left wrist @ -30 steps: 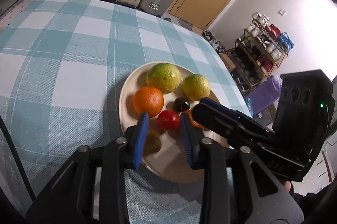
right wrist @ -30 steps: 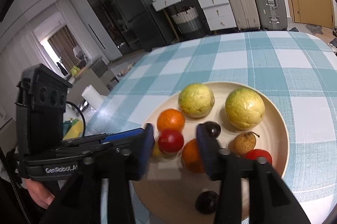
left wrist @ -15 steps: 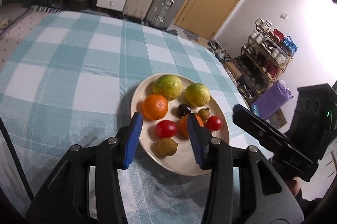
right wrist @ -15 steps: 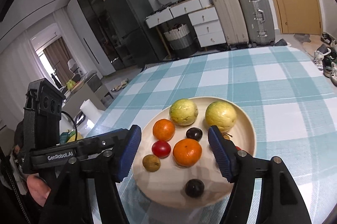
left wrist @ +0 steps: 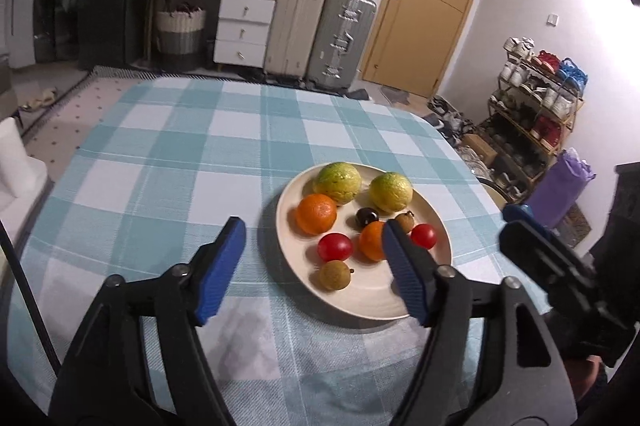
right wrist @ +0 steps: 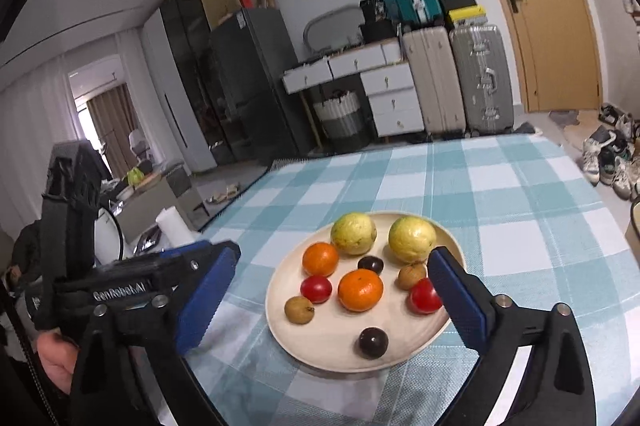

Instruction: Organize fruits

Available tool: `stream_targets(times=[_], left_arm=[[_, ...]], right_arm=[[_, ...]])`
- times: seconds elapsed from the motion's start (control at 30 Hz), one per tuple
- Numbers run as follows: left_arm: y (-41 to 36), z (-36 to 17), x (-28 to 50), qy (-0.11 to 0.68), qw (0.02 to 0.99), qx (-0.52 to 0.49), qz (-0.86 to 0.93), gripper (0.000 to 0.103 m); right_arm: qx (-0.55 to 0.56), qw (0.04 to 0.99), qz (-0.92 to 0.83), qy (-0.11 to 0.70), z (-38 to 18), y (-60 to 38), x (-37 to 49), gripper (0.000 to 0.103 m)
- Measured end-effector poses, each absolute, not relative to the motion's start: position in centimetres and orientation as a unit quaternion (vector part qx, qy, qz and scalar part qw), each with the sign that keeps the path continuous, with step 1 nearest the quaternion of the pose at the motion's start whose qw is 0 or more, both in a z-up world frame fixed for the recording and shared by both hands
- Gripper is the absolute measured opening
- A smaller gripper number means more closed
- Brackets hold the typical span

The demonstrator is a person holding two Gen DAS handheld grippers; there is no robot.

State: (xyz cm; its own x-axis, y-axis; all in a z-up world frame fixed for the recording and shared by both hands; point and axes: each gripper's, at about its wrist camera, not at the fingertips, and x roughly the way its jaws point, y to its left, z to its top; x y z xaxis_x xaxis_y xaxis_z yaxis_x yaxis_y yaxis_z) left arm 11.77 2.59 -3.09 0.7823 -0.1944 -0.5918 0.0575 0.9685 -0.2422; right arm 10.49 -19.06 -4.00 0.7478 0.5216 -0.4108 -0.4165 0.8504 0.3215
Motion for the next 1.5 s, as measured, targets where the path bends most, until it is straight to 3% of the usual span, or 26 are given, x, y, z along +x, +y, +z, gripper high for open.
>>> stream_targets(times=[0.1, 0.3, 0.4, 1.03, 1.5], left_arm=[[2.3, -2.4, 10.6, 0.297, 0.95, -0.083, -0.047, 0.083], [2.1, -1.4, 8.6, 0.269, 0.961, -0.057, -0.014, 0.087], [2.2, -1.1, 7.8, 0.255, 0.965, -0.055, 0.002, 0.103], [1.8, -1.5, 4.3, 0.161, 0.986, -0.031, 0.019, 0.103], [3.0, -3.8, 4.2, 0.164, 0.985, -0.038, 0.029, 0.103]], right_arm=[[0.101, 0.934, 0.25, 0.233, -3.3, -19.2, 9.4, 0.101], [0.093, 0.942, 0.242, 0.211, -2.4, -19.4, 7.3, 0.103], [0.089, 0.945, 0.242, 0.203, -2.2, -19.4, 6.5, 0.103], [0.045, 0.968, 0.201, 0.14, -2.5, -19.7, 3.6, 0.103], [0.003, 0.974, 0.182, 0.132, -3.7, -19.4, 2.6, 0.103]])
